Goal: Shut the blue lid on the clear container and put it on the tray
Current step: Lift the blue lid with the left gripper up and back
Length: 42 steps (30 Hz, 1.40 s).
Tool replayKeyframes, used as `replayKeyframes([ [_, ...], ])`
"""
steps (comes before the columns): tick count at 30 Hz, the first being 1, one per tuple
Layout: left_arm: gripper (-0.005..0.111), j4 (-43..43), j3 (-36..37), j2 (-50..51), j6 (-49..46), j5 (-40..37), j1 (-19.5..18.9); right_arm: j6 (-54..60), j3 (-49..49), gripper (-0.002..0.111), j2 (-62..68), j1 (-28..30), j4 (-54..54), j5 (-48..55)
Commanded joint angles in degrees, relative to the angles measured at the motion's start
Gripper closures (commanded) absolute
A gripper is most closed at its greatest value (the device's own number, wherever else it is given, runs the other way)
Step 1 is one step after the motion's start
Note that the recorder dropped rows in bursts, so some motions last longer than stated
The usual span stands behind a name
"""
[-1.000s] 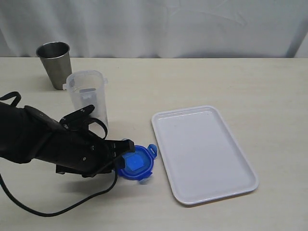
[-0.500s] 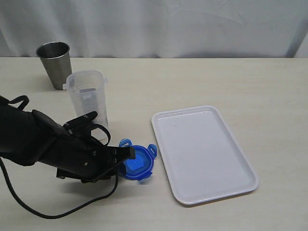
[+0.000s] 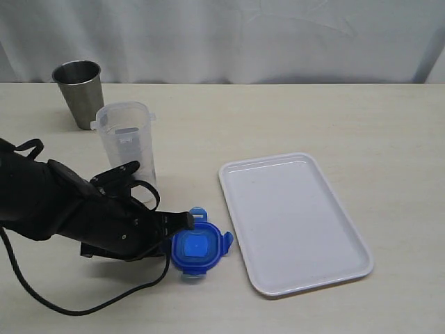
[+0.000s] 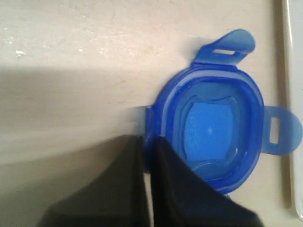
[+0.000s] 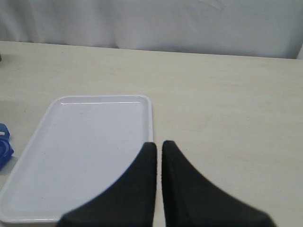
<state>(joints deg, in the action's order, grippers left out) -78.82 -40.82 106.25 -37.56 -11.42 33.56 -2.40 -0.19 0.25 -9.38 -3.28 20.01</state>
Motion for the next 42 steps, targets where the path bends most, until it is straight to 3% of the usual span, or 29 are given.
replayKeyframes([
  [1,0.107,3.3,0.1,0.0,-0.3,-0.6,0.5,0.1,0.2,0.104,-0.3,-0.1,-0.1,-0.2],
  [11,0.107,9.7,0.1,-1.8,-0.3,-5.0,0.5,0.1,0.2,0.104,-0.3,-0.1,-0.1,-0.2],
  [23,0.107,24.6,0.1,-10.8,0.6,-9.7,0.5,0.1,0.2,0.104,-0.3,-0.1,-0.1,-0.2],
  [30,0.107,40.7,0.1,-18.5,1.7,-13.7,0.5,0.1,0.2,0.104,-0.3,-0.1,-0.1,-0.2],
  [42,0.107,59.4,0.1,-32.6,0.8,-14.0,0.5,0.1,0.2,0.104,-0.3,-0.1,-0.1,-0.2],
])
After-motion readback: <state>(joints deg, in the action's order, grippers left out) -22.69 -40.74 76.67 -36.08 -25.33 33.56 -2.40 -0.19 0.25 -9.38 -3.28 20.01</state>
